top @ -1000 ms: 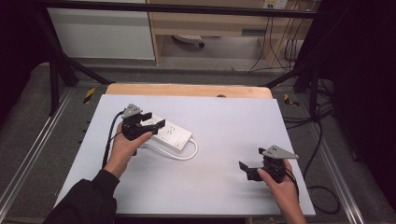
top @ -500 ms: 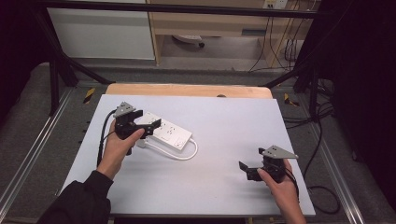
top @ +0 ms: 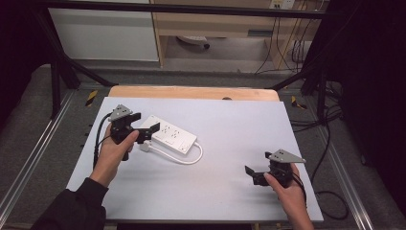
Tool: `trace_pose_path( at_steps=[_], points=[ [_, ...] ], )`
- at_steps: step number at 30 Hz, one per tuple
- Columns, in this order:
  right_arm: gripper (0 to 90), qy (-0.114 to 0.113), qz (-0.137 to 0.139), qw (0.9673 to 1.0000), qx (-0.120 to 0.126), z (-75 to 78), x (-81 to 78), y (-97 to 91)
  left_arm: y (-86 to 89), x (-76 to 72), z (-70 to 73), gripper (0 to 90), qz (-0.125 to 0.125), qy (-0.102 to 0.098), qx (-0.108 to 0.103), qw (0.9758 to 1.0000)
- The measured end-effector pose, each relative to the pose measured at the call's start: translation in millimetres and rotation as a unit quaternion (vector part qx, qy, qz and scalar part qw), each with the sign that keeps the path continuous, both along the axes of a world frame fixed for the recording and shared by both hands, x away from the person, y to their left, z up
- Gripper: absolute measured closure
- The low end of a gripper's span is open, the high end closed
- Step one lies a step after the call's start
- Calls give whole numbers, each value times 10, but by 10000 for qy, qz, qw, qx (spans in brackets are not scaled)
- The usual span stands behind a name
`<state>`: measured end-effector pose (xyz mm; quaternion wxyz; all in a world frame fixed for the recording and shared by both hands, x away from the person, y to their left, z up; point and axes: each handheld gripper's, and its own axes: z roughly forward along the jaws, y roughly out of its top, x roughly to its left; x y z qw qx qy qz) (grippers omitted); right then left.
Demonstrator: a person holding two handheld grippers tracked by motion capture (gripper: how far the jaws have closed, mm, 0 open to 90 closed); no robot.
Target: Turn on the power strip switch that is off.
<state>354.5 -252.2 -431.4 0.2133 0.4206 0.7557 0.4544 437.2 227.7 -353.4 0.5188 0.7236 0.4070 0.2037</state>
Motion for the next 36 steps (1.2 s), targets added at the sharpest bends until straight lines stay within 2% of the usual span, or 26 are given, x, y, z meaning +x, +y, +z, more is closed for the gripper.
trace_pose_path(
  at_steps=[19, 30, 36],
  points=[
    [22, 12, -10, 10000, 6, -1, 2, 1, 140, -245, 87, 74, -126, 60, 48, 9999],
    [22, 43, -14, 10000, 17, -6, 7, 3, 381, -472, 91, 73, -36, 28, 62, 10000],
    [22, 31, -14, 10000, 8, -7, 9, 7, 514, -627, 6, 71, 22, 63, 23, 10000]
  ],
)
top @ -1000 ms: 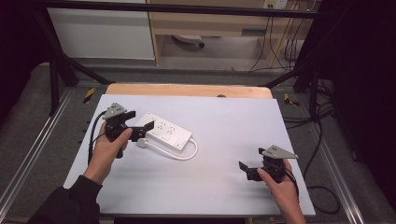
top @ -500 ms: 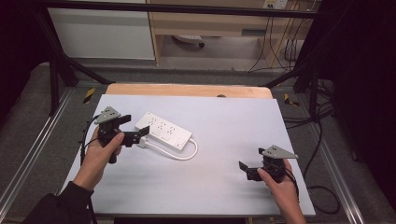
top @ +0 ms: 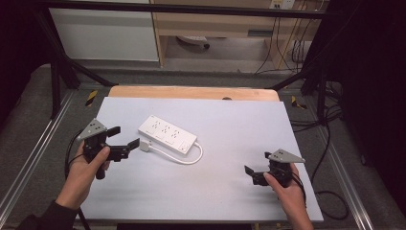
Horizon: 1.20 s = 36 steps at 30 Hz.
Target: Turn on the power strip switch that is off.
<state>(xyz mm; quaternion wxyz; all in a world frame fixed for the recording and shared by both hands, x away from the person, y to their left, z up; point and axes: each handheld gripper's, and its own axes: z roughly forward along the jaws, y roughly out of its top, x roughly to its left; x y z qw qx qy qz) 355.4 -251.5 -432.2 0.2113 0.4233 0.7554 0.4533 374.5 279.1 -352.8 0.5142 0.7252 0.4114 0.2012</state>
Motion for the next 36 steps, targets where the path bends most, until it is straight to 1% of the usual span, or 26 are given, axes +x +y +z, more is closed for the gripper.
trace_pose_path(
  at_steps=[4, 6, 11, 13, 14, 15, 21, 26, 31, 32, 34, 36],
  points=[
    [22, 4, -5, 10000, 8, 0, -1, 1, 58, -111, -100, 71, 9, 52, 5, 10000],
    [22, 6, -6, 10000, 7, 0, 0, 2, 83, -164, -143, 71, 19, 77, -24, 10000],
    [22, 5, -13, 10000, 4, -2, 2, 7, 135, -274, -213, 72, 42, 84, -40, 9999],
    [22, 5, -8, 10000, 1, -1, 1, 6, 139, -292, -231, 72, 42, 95, -44, 9999],
    [22, 8, -9, 10000, -2, -2, 1, 5, 146, -326, -265, 72, 56, 118, -21, 9999],
    [22, 3, -12, 10000, -8, -3, 3, 4, 146, -344, -285, 72, 59, 126, -48, 9999],
    [22, 7, -12, 10000, -2, -2, 2, 1, 155, -441, -414, 74, 53, 215, 2, 9998],
    [22, 3, -14, 10000, -12, -4, 5, 2, 158, -495, -490, 74, 26, 270, 29, 9996],
    [22, 14, -16, 10000, -13, -6, 5, -2, 136, -536, -572, 74, -49, 363, 179, 9992],
    [22, 15, -18, 10000, -15, -6, 5, -2, 127, -541, -591, 75, -91, 416, 181, 9989],
    [22, 15, -20, 10000, -16, -6, 6, -2, 122, -554, -616, 76, -69, 445, 251, 9987],
    [22, 13, -22, 10000, -22, -7, 7, -3, 110, -570, -644, 79, -128, 486, 304, 9983]
  ],
)
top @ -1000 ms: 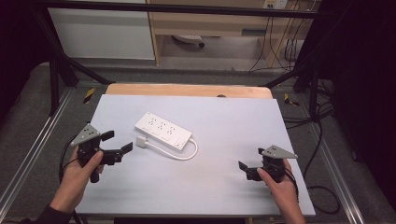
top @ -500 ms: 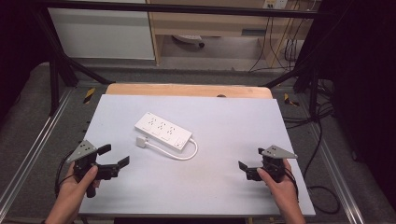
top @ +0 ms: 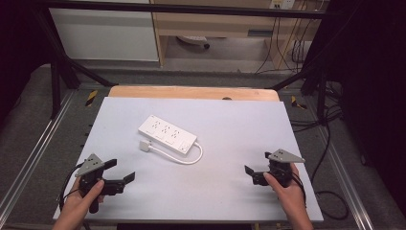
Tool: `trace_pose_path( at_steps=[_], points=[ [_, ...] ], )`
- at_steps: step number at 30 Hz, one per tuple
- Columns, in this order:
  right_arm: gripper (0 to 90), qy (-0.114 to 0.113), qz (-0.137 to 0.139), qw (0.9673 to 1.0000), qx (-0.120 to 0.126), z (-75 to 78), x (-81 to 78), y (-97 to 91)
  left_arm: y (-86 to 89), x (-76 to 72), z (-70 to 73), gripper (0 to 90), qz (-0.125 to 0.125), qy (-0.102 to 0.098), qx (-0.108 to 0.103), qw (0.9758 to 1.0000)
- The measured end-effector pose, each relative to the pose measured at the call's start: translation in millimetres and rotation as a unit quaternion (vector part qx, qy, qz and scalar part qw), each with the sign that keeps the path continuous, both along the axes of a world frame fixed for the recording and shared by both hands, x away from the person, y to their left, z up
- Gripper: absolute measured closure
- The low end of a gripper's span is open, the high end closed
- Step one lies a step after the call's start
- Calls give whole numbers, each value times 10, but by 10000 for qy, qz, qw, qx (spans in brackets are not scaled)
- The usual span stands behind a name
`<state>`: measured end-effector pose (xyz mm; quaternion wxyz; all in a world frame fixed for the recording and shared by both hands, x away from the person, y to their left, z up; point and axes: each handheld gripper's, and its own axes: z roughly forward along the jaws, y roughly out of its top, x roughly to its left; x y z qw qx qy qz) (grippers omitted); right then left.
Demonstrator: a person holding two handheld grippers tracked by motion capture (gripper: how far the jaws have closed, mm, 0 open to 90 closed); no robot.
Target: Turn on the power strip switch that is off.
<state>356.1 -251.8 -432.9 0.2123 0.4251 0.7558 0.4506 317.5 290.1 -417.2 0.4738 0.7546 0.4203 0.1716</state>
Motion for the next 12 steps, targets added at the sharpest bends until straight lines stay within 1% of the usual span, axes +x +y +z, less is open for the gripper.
trace_pose_path(
  at_steps=[2, 3, 6, 8, 9, 11, 12],
  points=[
    [22, 4, -10, 10000, -2, -1, 1, -2, -13, -20, -32, 79, -29, 21, 38, 10000],
    [22, 15, -18, 10000, -2, -3, 1, -3, -16, -33, -47, 80, -31, 33, 98, 9999],
    [22, 49, -56, 10000, -29, -12, 5, -5, -23, -53, -98, 81, -57, 100, 128, 9999],
    [22, 70, -105, 9999, -101, -27, 10, -13, -19, -55, -110, 83, -52, 138, 107, 9998],
    [21, 146, -181, 9996, -127, -44, 13, -14, -16, -53, -111, 83, -41, 138, 118, 9998],
    [23, 296, -275, 9988, -258, -92, 37, -16, -14, -46, -113, 84, 1, 145, 128, 9998],
    [23, 339, -304, 9983, -368, -120, 55, -16, -14, -46, -113, 87, 1, 145, 128, 9998]
  ],
)
